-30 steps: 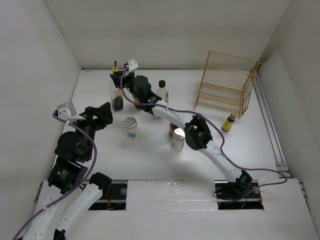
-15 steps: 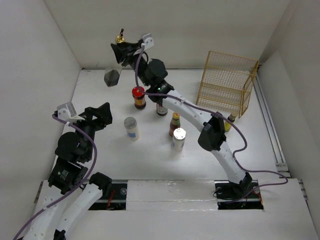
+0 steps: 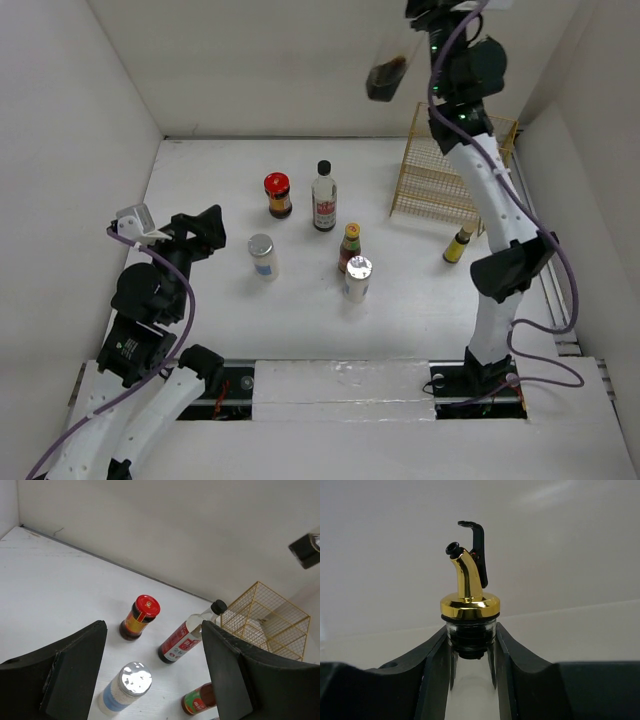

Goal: Organize the condiment bottles

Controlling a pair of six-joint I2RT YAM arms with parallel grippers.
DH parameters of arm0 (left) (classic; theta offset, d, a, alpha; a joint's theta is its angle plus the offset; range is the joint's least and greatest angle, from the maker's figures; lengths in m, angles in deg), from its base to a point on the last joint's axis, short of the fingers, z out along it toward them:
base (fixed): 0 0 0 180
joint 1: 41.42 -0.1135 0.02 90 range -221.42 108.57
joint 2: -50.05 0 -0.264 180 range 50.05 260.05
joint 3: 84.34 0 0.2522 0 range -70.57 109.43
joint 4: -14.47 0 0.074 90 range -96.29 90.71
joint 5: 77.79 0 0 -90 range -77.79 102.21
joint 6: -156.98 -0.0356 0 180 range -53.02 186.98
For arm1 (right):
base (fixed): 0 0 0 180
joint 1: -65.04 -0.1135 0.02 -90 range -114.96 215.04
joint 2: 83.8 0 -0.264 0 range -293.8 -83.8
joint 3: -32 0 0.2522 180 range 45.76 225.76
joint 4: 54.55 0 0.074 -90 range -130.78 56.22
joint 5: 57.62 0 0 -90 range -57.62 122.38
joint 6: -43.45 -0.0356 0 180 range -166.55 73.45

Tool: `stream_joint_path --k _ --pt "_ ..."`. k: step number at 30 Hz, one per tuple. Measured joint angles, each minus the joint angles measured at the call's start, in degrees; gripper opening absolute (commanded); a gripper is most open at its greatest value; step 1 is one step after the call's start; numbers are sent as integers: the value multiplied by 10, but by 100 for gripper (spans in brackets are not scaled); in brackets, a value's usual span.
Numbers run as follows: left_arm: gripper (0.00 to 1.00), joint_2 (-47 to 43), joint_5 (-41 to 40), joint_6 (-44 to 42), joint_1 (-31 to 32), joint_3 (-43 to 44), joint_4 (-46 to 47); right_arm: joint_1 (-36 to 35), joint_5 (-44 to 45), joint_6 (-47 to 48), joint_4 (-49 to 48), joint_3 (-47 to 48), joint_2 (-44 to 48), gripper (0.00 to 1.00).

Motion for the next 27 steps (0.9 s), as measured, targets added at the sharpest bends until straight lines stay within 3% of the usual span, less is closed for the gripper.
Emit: stream_joint_path --k 12,27 --pt "72 30 23 0 0 0 4 128 27 19 79 -56 42 14" --pt "72 42 29 0 0 -1 5 169 50 30 117 -49 -52 13"
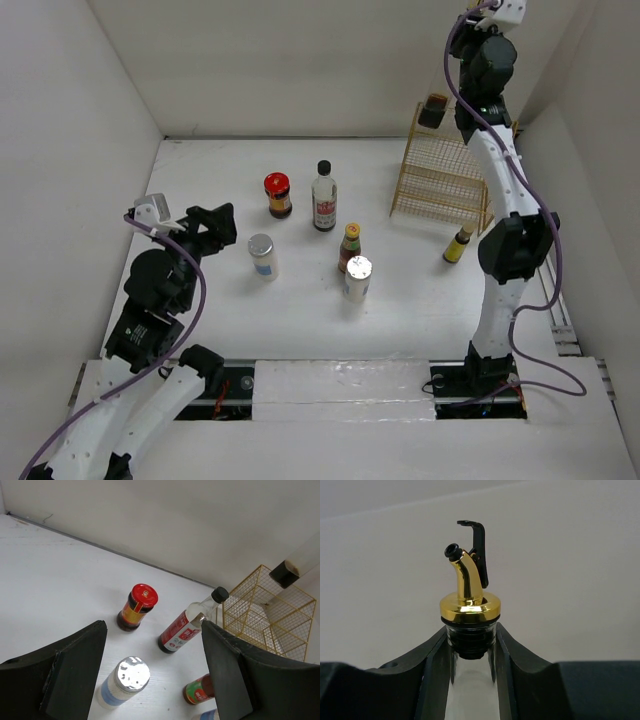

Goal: Organize the condiment bottles

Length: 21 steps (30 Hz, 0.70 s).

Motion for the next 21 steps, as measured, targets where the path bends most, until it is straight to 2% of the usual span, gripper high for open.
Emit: stream_joint_path --k 6,14,21 --pt "72 5 -2 -2 0 0 1 3 18 4 4 1 -38 13" --pt "72 21 -3 -4 0 0 4 4 32 9 -18 -3 -43 13" --pt "72 32 -3 -6 0 0 5 4 33 23 -90 -146 -5 13"
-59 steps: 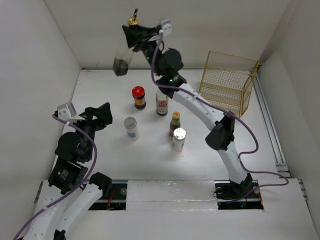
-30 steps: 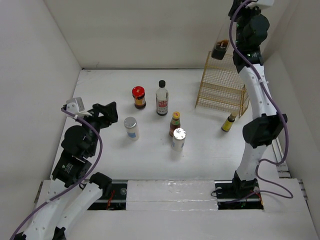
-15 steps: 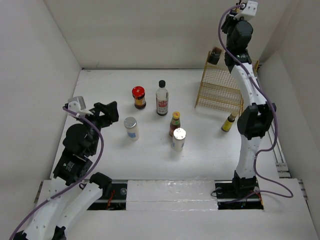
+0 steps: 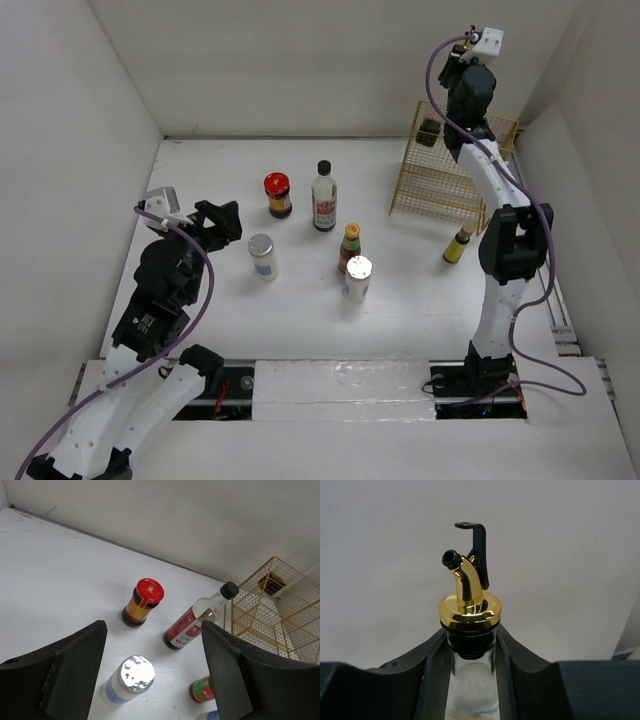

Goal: Organize the condiment bottles

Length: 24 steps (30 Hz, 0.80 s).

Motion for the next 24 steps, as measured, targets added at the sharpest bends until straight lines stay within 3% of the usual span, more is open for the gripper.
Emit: stream_joint_path --k 13,22,24 --pt "72 4 3 0 0 0 2 -11 2 42 -56 -152 19 13" --pt "72 4 7 0 0 0 2 -12 2 46 -55 -183 19 16" --pt "72 4 7 0 0 0 2 -12 2 44 -58 -186 19 29"
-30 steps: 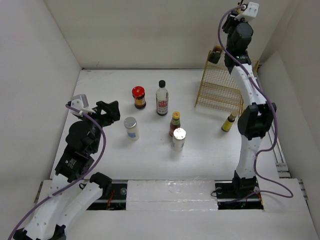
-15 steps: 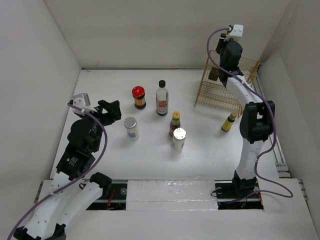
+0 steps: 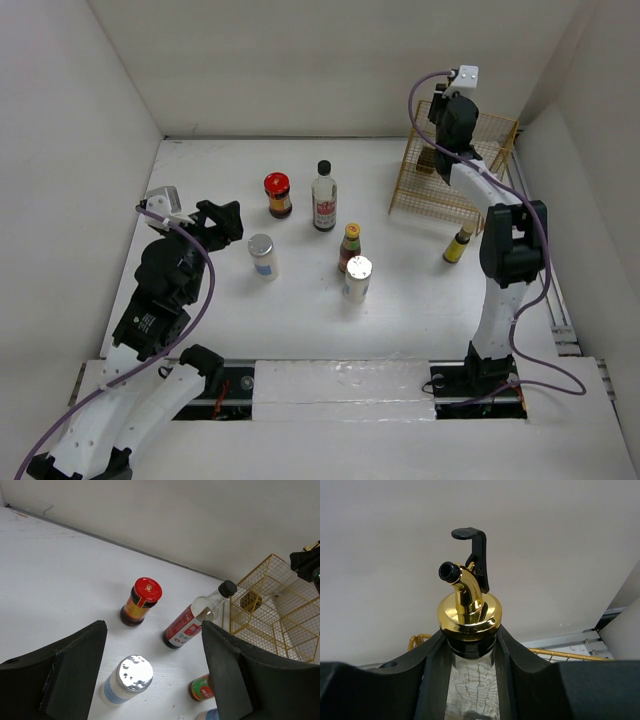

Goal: Organize the condiment bottles

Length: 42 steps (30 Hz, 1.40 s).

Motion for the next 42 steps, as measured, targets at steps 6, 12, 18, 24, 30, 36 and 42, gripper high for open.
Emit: stream_joint_path --k 6,12,18,24,30,36,42 --pt "72 0 2 0 0 0 0 1 2 -20 -23 -15 3 65" --pt "72 0 8 0 0 0 0 3 2 -34 -22 -15 24 75" --pt "72 -1 10 0 0 0 0 7 2 -38 -13 -15 69 82" --pt "72 -1 10 0 0 0 0 8 -24 -40 43 -15 163 56" --pt "72 0 10 0 0 0 0 -53 -111 -80 102 -162 352 5" --pt "72 0 13 0 0 0 0 -202 -129 -131 154 -399 485 23" --pt "72 0 15 1 0 0 0 -275 -143 -129 340 -459 594 82"
